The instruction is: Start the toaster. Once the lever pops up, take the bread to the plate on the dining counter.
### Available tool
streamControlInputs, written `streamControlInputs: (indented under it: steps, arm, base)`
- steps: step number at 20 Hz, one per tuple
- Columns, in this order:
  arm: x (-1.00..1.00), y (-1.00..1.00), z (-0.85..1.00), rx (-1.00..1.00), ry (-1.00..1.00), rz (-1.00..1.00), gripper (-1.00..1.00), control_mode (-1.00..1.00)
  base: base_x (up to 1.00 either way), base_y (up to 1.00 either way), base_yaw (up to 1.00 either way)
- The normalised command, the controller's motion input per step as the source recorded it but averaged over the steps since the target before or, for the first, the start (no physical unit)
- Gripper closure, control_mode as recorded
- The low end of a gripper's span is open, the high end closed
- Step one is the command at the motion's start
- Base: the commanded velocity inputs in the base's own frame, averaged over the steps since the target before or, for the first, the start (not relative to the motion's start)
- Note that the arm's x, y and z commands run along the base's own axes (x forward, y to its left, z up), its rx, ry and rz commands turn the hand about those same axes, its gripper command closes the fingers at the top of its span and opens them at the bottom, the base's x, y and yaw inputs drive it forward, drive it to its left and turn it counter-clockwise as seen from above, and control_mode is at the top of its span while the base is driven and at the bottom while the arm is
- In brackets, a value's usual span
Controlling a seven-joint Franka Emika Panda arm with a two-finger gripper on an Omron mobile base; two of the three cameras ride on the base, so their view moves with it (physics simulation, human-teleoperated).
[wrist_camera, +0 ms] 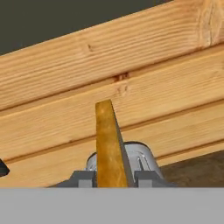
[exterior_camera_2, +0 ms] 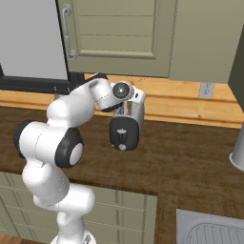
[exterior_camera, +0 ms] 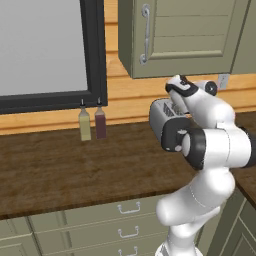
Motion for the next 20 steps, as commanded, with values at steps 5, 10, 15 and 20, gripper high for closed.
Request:
streamControlInputs:
  steps: [5,10,15,20]
  arm:
    - [-0.94,-0.13,0.76,0.02,-0.26,0.0,1.0,-1.0]
    - [-1.0,-0.28,0.81,0.0,-0.06,0.0,1.0,-1.0]
    - [-1.0,-0.28,0.98,0.0,0.03,0.0,1.0,-1.0]
    - [-0.97,-0.11,1.0,-0.16,0.06,0.0,1.0,-1.0]
  base:
    - [0.0,0.0,0.0]
    - [0.0,0.0,0.0]
    - [0.0,0.0,0.0]
    - [0.0,0.0,0.0]
